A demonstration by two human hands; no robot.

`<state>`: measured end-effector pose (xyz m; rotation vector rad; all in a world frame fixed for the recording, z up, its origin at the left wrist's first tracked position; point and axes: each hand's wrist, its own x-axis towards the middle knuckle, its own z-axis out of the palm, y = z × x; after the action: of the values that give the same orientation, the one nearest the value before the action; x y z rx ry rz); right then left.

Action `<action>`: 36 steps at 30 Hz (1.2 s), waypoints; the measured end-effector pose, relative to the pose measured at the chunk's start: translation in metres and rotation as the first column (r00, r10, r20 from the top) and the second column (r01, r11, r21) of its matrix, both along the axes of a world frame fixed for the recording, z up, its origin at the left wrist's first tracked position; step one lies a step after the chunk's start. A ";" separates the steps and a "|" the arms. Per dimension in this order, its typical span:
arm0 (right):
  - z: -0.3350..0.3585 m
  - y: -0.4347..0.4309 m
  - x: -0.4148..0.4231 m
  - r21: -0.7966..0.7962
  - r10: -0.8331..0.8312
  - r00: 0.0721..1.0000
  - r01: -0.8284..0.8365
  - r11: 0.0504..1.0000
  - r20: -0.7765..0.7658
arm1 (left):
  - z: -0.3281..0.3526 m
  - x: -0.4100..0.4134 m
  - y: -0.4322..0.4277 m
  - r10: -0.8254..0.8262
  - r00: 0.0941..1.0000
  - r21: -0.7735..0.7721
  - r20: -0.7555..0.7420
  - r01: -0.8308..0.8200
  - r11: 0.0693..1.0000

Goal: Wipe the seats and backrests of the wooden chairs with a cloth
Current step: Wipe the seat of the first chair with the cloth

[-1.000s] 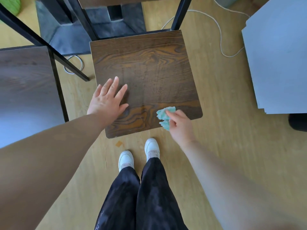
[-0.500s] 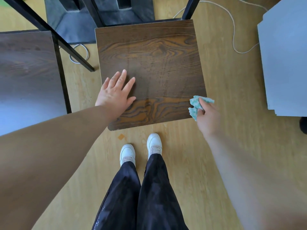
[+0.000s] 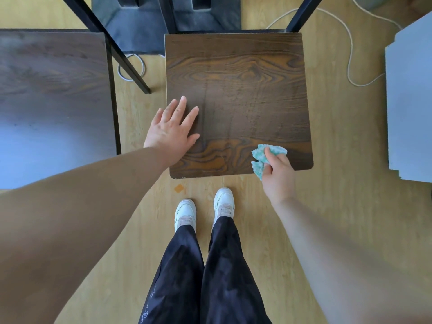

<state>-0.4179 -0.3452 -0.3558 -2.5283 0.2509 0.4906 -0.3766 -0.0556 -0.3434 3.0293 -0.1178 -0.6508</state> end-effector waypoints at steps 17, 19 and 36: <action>0.000 0.081 -0.021 0.039 0.161 0.987 -0.160 0.986 -0.021 | -0.006 -0.016 0.048 0.099 0.995 -0.016 0.017 -0.099 0.995; -0.001 0.096 -0.024 0.048 0.222 0.975 -0.221 0.974 -0.019 | -0.006 -0.016 0.051 0.102 0.995 -0.007 0.022 -0.102 0.995; -0.006 0.149 -0.037 0.087 0.405 0.914 -0.403 0.911 -0.007 | -0.005 -0.015 0.075 0.133 0.990 -0.017 0.053 -0.132 0.991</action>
<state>-0.4544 -0.1960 -0.3613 -2.4937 -0.2889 0.6752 -0.3920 0.0194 -0.3482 3.0099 0.0772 -0.5558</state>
